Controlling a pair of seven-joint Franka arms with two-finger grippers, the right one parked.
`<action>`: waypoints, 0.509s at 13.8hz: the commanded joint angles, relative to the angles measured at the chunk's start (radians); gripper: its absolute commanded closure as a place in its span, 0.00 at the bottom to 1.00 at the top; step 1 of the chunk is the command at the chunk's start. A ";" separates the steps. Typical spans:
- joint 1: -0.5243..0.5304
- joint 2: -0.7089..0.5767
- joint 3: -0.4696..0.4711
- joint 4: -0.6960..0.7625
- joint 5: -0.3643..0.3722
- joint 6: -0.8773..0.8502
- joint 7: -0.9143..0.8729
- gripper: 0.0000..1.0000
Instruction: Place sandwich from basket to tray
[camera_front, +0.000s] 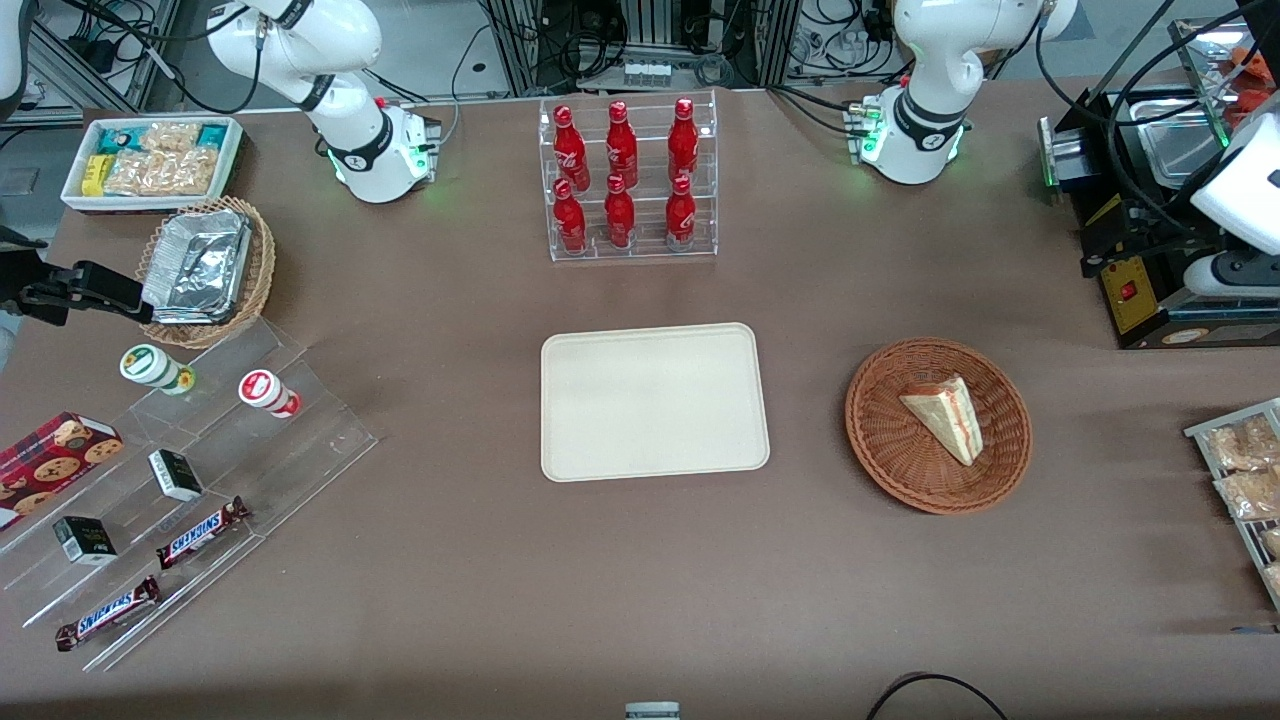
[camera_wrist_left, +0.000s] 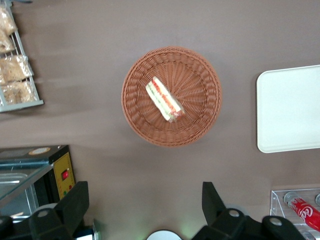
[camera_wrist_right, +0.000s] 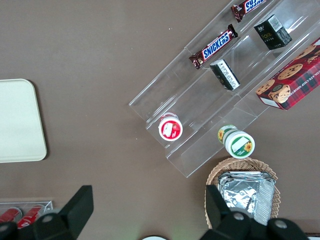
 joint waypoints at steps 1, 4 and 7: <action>-0.001 -0.013 0.004 0.010 -0.015 -0.024 -0.012 0.00; -0.002 -0.009 0.003 -0.027 -0.013 0.005 -0.026 0.00; -0.005 -0.052 0.001 -0.233 -0.014 0.180 -0.048 0.00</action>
